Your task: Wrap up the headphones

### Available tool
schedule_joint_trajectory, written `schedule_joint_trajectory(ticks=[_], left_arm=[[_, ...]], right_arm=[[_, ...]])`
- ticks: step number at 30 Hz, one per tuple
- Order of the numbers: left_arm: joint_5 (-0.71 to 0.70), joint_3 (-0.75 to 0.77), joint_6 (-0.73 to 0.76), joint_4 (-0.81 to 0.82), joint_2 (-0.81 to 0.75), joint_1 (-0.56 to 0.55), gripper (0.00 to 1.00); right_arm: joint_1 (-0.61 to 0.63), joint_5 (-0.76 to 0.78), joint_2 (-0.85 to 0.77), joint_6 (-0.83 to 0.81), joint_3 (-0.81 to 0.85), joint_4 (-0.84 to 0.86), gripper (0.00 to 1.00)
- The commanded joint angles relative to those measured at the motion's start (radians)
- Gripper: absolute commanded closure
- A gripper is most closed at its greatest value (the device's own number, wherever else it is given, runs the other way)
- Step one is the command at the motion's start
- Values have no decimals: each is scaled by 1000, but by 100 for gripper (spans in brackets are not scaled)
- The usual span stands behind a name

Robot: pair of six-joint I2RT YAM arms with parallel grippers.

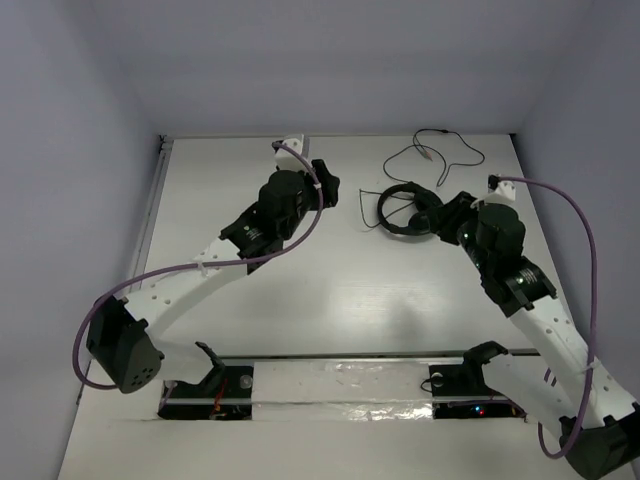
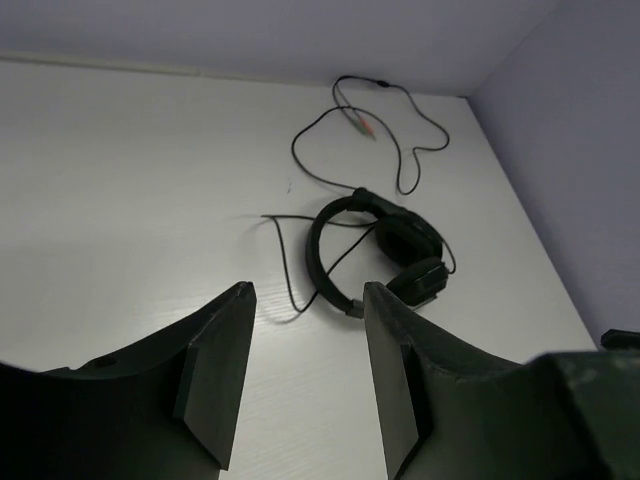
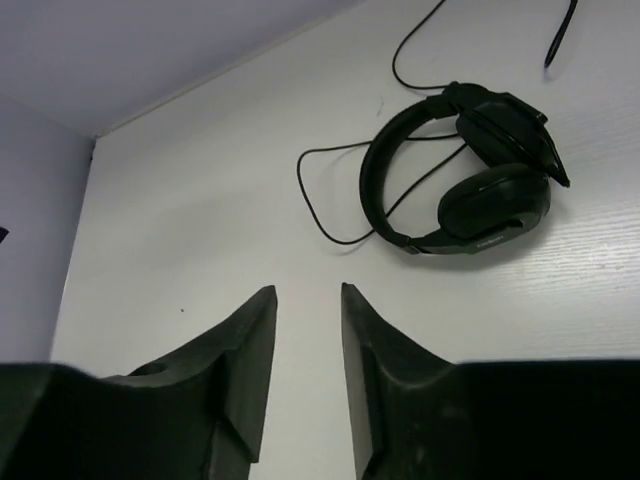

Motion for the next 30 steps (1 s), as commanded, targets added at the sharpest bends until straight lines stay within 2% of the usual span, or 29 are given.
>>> schedule_joint_trajectory(ticks=[1, 2, 3, 4, 5, 9, 10, 11, 22, 25, 27, 28, 30], left_arm=[[36, 81, 24, 75, 33, -9, 55], [48, 95, 21, 78, 51, -20, 55], [56, 102, 18, 78, 59, -20, 55], [66, 108, 17, 88, 67, -30, 57], [69, 115, 17, 101, 73, -30, 61], [19, 228, 24, 50, 190, -70, 82], [14, 306, 25, -5, 224, -70, 94], [8, 343, 28, -31, 256, -81, 100], [-35, 798, 48, -272, 744, -99, 100], [-71, 883, 56, -316, 844, -99, 92], [-98, 926, 56, -347, 908, -99, 87], [-105, 956, 56, -366, 925, -99, 80], [-124, 961, 54, -367, 959, -99, 72]], right_arm=[[6, -10, -38, 15, 56, 53, 64], [6, -16, -67, 18, 68, 49, 75], [6, -16, -67, 18, 68, 48, 76], [6, -13, -74, 18, 95, 42, 94], [6, 3, -82, 14, 112, 27, 100], [6, 45, -137, -3, 200, 0, 100], [6, 48, -145, -5, 215, -5, 100], [6, 48, -151, 0, 235, -11, 100], [6, 99, -228, 17, 197, -25, 100], [6, 105, -237, 15, 197, -37, 100], [6, 91, -240, 17, 191, -34, 93], [6, 88, -239, 17, 189, -36, 84], [6, 82, -240, 17, 181, -34, 76]])
